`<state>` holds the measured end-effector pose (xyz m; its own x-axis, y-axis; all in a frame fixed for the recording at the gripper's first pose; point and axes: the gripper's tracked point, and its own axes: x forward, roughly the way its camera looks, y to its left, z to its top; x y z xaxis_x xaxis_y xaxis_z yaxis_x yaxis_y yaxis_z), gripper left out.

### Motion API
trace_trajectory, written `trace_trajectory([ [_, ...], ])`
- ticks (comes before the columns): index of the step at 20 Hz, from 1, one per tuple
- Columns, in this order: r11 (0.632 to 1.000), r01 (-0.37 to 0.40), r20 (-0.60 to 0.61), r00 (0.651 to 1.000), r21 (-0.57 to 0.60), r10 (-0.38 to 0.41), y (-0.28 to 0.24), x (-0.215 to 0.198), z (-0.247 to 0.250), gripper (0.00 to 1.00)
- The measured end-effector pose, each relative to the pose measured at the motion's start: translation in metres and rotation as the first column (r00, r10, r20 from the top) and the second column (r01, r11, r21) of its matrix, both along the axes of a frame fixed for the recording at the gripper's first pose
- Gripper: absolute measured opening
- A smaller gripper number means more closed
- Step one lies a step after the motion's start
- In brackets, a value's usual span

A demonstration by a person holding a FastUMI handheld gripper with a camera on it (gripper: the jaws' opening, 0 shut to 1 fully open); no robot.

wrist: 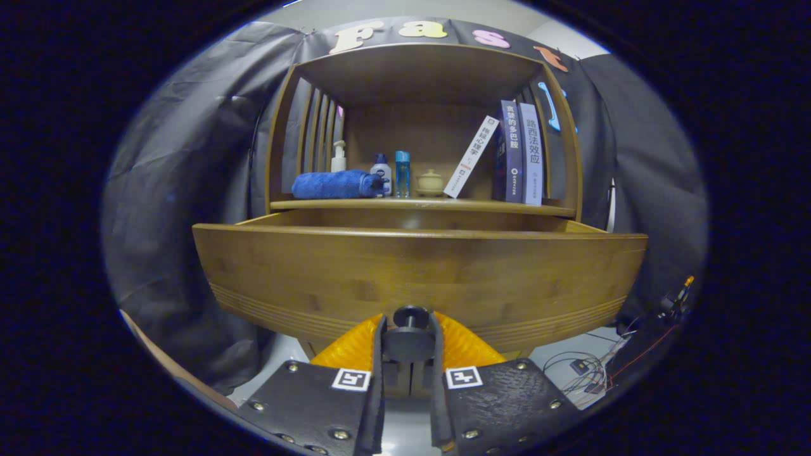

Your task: Pull open the drawer, take out the items inside it, and place them on the countertop above the cabinet.

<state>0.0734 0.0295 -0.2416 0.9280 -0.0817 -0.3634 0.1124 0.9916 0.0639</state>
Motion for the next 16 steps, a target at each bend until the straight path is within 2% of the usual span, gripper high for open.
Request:
trace_trajectory([
  [6, 0.999, -0.012, -0.018, 1.0, 0.038, 0.013, 0.011, -0.0112, -0.0002, 0.29],
  [16, 1.0, -0.017, -0.004, 1.0, 0.005, 0.018, 0.0098, -0.0099, -0.0001, 0.29],
])
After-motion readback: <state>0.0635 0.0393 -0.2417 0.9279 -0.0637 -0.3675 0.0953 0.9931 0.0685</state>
